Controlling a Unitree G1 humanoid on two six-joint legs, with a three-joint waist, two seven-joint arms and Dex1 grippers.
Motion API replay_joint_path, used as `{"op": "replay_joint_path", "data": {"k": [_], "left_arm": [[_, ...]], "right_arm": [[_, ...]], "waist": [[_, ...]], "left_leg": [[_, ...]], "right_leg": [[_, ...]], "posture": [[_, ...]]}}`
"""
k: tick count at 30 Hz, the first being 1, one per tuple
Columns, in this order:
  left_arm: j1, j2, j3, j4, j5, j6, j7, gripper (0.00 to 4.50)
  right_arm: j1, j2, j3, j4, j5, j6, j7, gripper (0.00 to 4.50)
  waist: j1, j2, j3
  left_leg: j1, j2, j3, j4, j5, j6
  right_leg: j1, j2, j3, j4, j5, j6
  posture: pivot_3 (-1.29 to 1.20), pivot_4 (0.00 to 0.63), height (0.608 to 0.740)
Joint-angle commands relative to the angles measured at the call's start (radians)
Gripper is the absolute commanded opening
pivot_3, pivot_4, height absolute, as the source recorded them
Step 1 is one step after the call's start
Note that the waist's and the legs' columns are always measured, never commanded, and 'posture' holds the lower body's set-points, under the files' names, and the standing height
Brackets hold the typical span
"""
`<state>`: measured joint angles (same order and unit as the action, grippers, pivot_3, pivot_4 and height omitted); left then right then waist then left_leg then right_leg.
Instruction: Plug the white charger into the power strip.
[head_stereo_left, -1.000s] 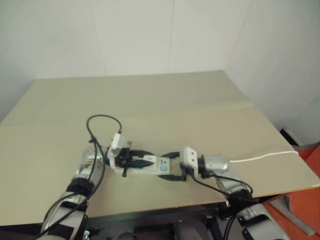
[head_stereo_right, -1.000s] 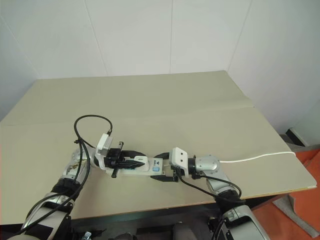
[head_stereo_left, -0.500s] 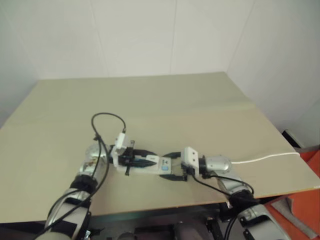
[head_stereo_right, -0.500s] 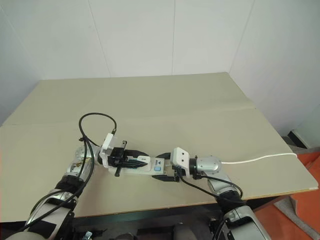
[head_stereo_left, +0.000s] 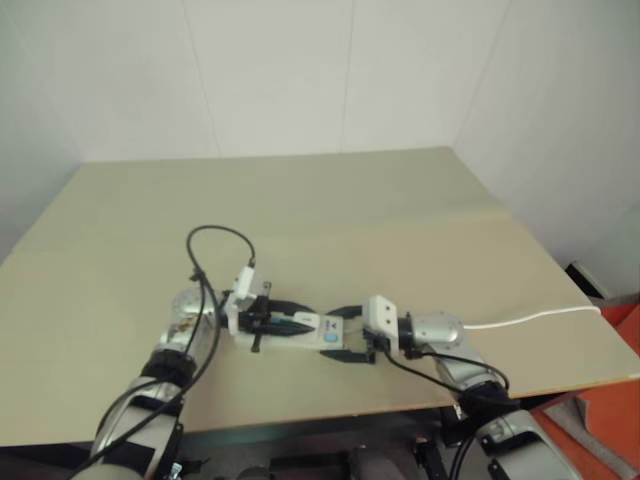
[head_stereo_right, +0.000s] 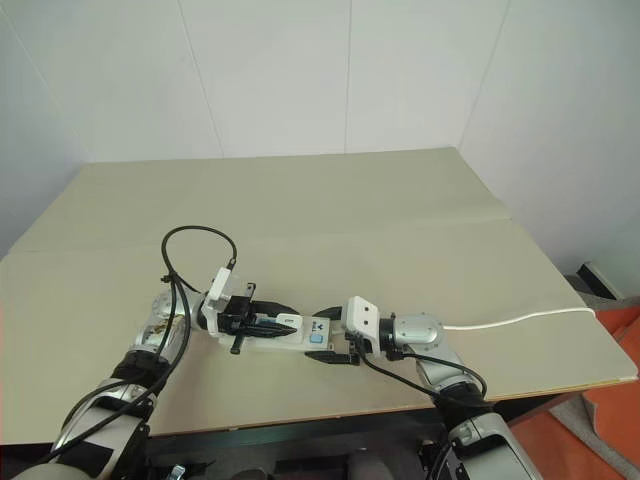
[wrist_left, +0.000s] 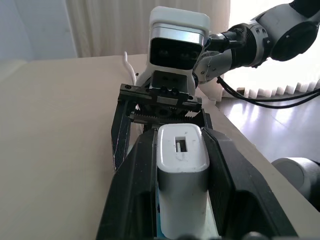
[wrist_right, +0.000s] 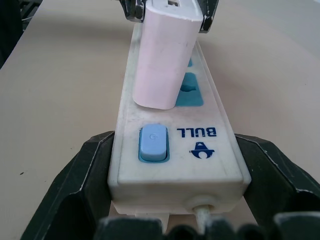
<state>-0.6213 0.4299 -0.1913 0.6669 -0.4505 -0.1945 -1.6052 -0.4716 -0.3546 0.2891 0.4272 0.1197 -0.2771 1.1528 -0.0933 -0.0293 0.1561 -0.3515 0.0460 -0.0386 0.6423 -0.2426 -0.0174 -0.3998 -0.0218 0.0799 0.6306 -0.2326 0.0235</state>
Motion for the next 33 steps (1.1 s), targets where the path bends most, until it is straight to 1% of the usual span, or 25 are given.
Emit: {"op": "replay_joint_path", "data": {"k": [1,2,7,16,20,24,26,29,31,33], "left_arm": [[0.053,0.053,-0.061,0.082,0.170,0.042,0.060,1.00],[0.052,0.050,-0.057,0.082,0.169,0.041,0.063,1.00],[0.060,0.034,-0.037,0.093,0.173,-0.082,0.051,1.00],[0.065,0.020,-0.026,0.114,0.162,-0.059,0.072,1.00],[0.066,0.019,-0.023,0.115,0.164,-0.012,0.107,1.00],[0.069,0.021,-0.028,0.118,0.172,-0.036,0.093,1.00],[0.072,0.017,-0.022,0.113,0.156,-0.019,0.081,1.75],[0.071,0.002,0.003,0.113,0.148,-0.029,0.072,2.62],[0.071,-0.005,0.014,0.116,0.159,-0.063,0.075,3.29],[0.066,-0.012,0.027,0.115,0.151,-0.059,0.064,3.89]], "right_arm": [[0.027,-0.005,0.078,0.033,-0.077,-0.015,0.031,3.41],[0.027,-0.005,0.079,0.034,-0.077,-0.016,0.030,3.41],[0.028,-0.004,0.077,0.027,-0.073,-0.013,0.029,3.41],[0.035,-0.006,0.074,0.024,-0.074,-0.012,0.025,3.41],[0.036,-0.007,0.075,0.025,-0.078,-0.014,0.024,3.41],[0.035,-0.007,0.076,0.027,-0.079,-0.016,0.022,3.41],[0.034,-0.006,0.077,0.030,-0.081,-0.019,0.021,3.41],[0.034,-0.004,0.078,0.033,-0.082,-0.021,0.018,3.41],[0.034,-0.003,0.079,0.036,-0.082,-0.023,0.017,3.41],[0.034,-0.002,0.079,0.038,-0.083,-0.024,0.016,3.41]], "waist": [[-0.001,0.000,-0.004],[-0.001,0.000,-0.005],[-0.001,0.001,-0.007],[0.000,0.000,-0.009],[0.001,0.000,-0.011],[0.001,0.001,-0.012],[0.000,0.001,-0.013],[-0.002,0.003,-0.013],[-0.002,0.003,-0.013],[-0.002,0.003,-0.013]], "left_leg": [[0.000,0.000,0.000,0.000,0.000,0.000],[0.001,0.000,0.000,0.000,0.000,0.000],[0.007,0.000,-0.001,-0.002,0.000,0.000],[0.007,0.000,-0.001,-0.002,0.000,0.000],[0.007,0.000,-0.001,-0.002,0.000,0.000],[0.009,0.000,-0.002,-0.002,0.000,-0.001],[0.011,0.000,-0.003,-0.002,0.000,-0.001],[0.013,-0.001,-0.002,-0.004,-0.001,-0.001],[0.014,-0.001,-0.002,-0.007,-0.001,-0.001],[0.014,-0.001,-0.002,-0.008,-0.001,-0.001]], "right_leg": [[0.000,0.000,0.000,0.000,0.000,0.000],[0.001,0.000,0.000,0.000,0.000,0.000],[0.006,0.000,0.000,-0.002,-0.001,-0.002],[0.007,-0.001,0.000,-0.002,-0.001,-0.002],[0.007,-0.001,0.000,-0.002,-0.002,-0.002],[0.007,-0.001,0.000,-0.003,-0.002,-0.002],[0.007,-0.001,0.000,-0.003,-0.002,-0.003],[0.006,-0.001,0.001,-0.003,-0.002,-0.003],[0.006,-0.001,0.001,-0.003,-0.003,-0.004],[0.006,-0.001,0.001,-0.003,-0.003,-0.004]], "posture": [[0.00,0.150,0.740],[0.00,0.150,0.740],[0.00,0.150,0.740],[0.00,0.150,0.740],[0.00,0.150,0.740],[0.00,0.150,0.740],[0.00,0.150,0.740],[0.00,0.150,0.740],[0.00,0.150,0.740],[0.00,0.150,0.740]]}}
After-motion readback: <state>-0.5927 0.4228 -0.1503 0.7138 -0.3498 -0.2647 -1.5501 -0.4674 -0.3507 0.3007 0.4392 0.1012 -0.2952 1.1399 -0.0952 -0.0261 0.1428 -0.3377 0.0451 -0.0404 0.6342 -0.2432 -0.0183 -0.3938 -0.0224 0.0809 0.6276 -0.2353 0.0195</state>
